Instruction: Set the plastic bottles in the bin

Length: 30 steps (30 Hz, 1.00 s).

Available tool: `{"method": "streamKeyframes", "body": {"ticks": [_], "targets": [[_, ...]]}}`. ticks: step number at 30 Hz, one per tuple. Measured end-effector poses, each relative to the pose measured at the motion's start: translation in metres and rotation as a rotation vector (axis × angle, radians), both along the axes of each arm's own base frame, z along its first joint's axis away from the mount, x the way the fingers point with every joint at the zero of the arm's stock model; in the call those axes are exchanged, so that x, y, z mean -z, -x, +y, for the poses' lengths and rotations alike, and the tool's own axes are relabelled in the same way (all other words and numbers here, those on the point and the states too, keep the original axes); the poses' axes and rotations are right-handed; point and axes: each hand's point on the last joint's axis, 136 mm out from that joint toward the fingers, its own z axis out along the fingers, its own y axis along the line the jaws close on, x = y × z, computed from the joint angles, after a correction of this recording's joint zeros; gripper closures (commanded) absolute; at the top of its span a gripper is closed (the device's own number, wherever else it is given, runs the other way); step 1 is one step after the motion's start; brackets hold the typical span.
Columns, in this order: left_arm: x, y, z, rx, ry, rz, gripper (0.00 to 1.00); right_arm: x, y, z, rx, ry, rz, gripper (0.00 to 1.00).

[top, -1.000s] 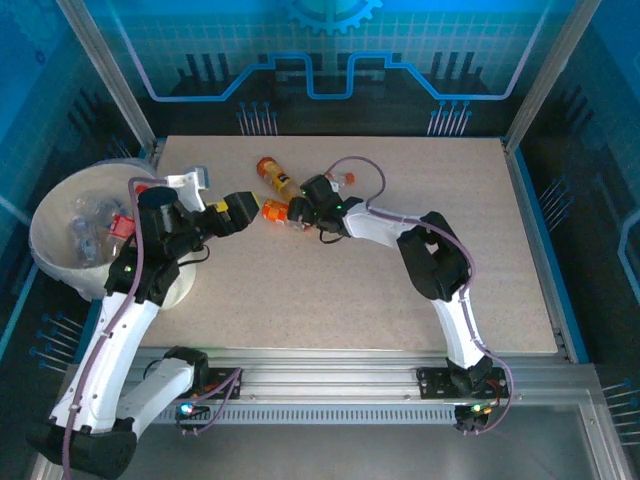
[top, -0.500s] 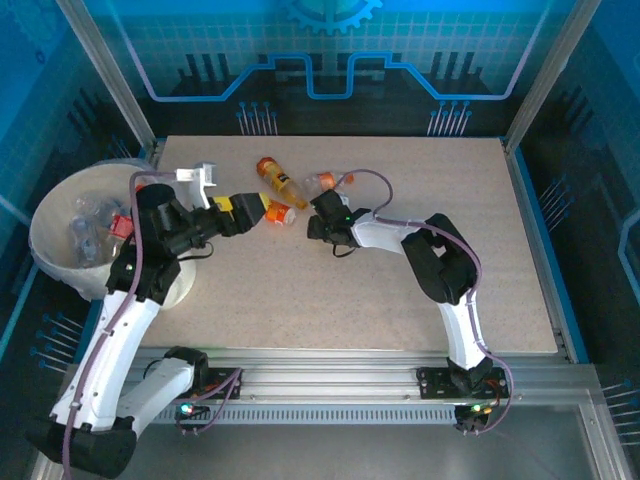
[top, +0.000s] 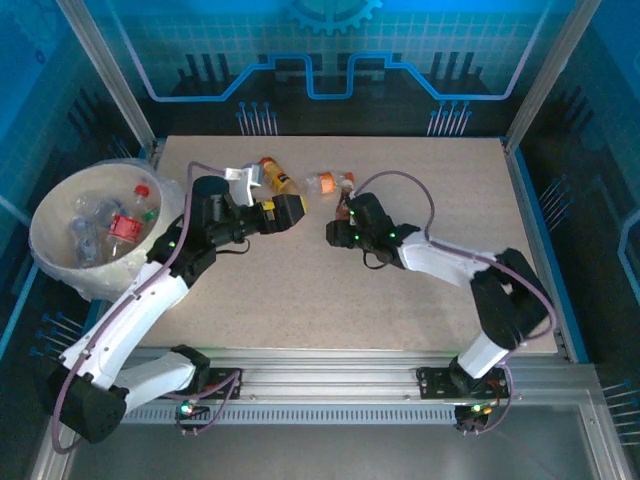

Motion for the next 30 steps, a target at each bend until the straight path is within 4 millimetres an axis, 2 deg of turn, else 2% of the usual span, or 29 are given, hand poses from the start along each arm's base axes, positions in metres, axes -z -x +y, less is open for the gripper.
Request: {"method": "streamKeyframes", "body": {"ticks": [3,8,12,16,24,27,30], "targets": [[0.006,-0.011,-0.004,-0.029,0.019,0.020,0.01,-0.026,0.015,0.004,-0.064,-0.075,-0.067,0.47],[0.015,-0.022,-0.013,-0.046,0.052,0.049,0.01,-0.055,0.042,0.013,-0.165,-0.183,-0.141,0.47],[0.022,-0.026,-0.027,-0.018,0.085,0.070,0.01,-0.078,0.055,0.028,-0.255,-0.256,-0.193,0.46],[0.027,-0.029,-0.040,0.009,0.107,0.086,0.02,-0.093,0.065,0.042,-0.339,-0.311,-0.225,0.44],[0.030,-0.031,-0.053,0.036,0.142,0.107,0.16,-0.112,0.082,0.062,-0.468,-0.364,-0.263,0.43],[0.032,-0.030,-0.056,0.042,0.148,0.121,0.24,-0.121,0.086,0.067,-0.496,-0.378,-0.285,0.42],[0.032,-0.029,-0.057,0.047,0.152,0.122,0.37,-0.126,0.088,0.072,-0.521,-0.384,-0.301,0.41]]}}
